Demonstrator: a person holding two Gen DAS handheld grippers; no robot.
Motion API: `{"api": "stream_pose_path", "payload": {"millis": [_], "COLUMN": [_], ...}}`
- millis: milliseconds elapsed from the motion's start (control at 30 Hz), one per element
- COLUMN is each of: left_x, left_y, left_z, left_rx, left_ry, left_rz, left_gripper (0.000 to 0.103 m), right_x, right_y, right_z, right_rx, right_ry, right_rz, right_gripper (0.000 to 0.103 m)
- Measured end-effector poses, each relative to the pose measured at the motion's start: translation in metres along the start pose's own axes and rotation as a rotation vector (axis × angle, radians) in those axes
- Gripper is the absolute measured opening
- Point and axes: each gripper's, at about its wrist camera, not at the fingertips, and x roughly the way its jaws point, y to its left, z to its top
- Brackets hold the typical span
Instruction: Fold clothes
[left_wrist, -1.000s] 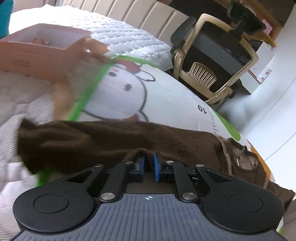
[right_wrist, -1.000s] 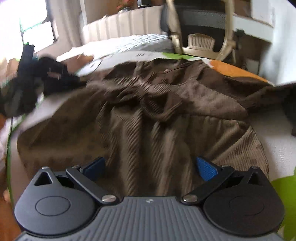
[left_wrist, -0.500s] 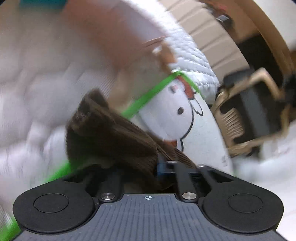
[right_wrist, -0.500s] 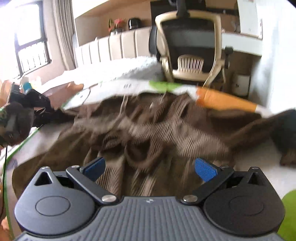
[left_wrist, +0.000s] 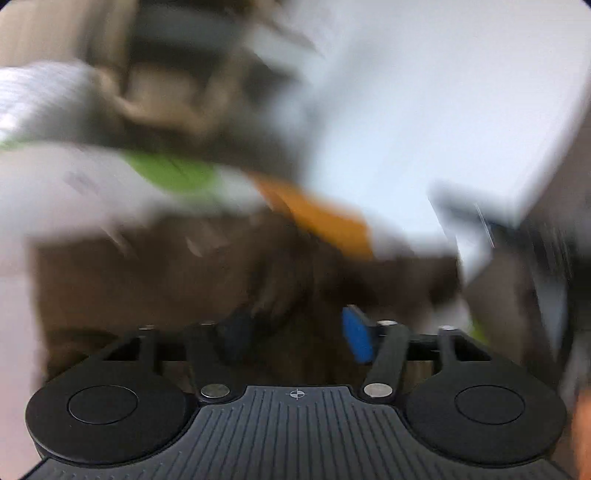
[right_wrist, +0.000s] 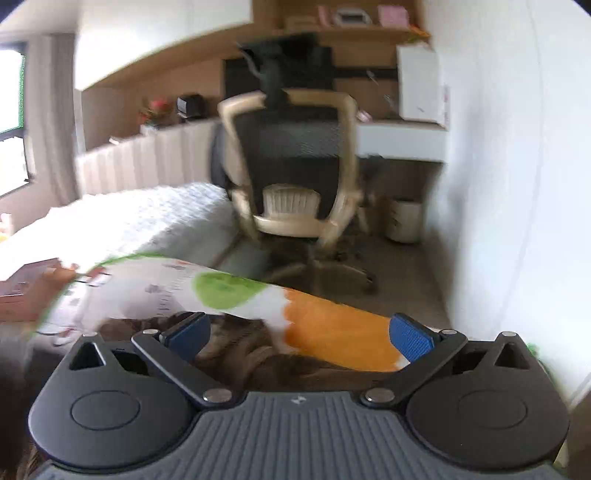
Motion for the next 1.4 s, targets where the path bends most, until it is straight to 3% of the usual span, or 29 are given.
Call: {"api": "stream_pose_path", "payload": {"millis": [67,100,267,333,367,400,533,567,667,767,867,1033,1100,1200,1267,1400], "left_x": [0.007,0.006,-0.026,-0.03,-0.029,-0.029,-0.039,-0.043,-0.037,-0.025,-0.006,0.007,0.007,0.005,0.004,0.0], "left_y": [-0.004,-0.004,0.01,0.017,0.019,0.02,0.025,0.026,0.017,0.011,0.02,0.028,0.026,0.024,0.021,0.016], "left_z": [-0.011,-0.017,-0.047,-0.054,-0.057,-0.058,-0.048,-0.045,-0.041,-0.042,-0.054,-0.063,-0.065,-0.071,-0.074,-0.081], "left_rx": [0.086,0.107,0.061,-0.016,-0.04,-0.056,-0.063,-0.061,0.049,0.134,0.101,0.049,0.056,0.076,0.093,0.117], "left_ry": [0.052,0.049,-0.164,-0.169,-0.149,-0.139,-0.185,-0.199,-0.212,-0.212,-0.167,-0.159,-0.159,-0.145,-0.134,-0.128], "left_rz": [0.005,0.015,0.045,0.052,0.055,0.069,0.084,0.079,0.106,0.15,0.151,0.14,0.147,0.152,0.159,0.17], "left_gripper": [0.082,0.089,0.095,0.095,0.095,0.095,0.095,0.095,0.096,0.096,0.096,0.099,0.1,0.1,0.1,0.1], "right_x": [0.014,0.015,0.013,0.027,0.035,0.042,0.068,0.072,0.06,0.014,-0.039,-0.052,-0.028,0.024,0.057,0.083], "right_y": [0.004,0.005,0.0,-0.002,0.002,0.012,0.05,0.052,0.036,-0.013,-0.081,-0.185,-0.197,-0.194,-0.183,-0.162], "right_z": [0.002,0.0,-0.035,-0.053,-0.057,-0.059,-0.065,-0.067,-0.057,-0.053,-0.064,-0.11,-0.118,-0.118,-0.11,-0.073], "right_rx": [-0.001,0.006,0.181,0.276,0.279,0.2,-0.108,-0.142,-0.102,0.096,0.362,0.963,1.067,1.111,1.084,0.971], "right_ry": [0.014,-0.024,-0.114,-0.023,0.017,0.041,0.139,0.175,0.147,0.023,-0.065,0.02,0.077,0.168,0.164,0.006], "right_rz": [-0.054,-0.03,0.16,0.272,0.309,0.279,0.152,0.148,0.145,0.099,-0.004,0.1,0.2,0.282,0.27,0.25], "right_gripper": [0.103,0.103,0.103,0.098,0.089,0.085,0.085,0.085,0.085,0.087,0.093,0.096,0.097,0.097,0.097,0.097]}}
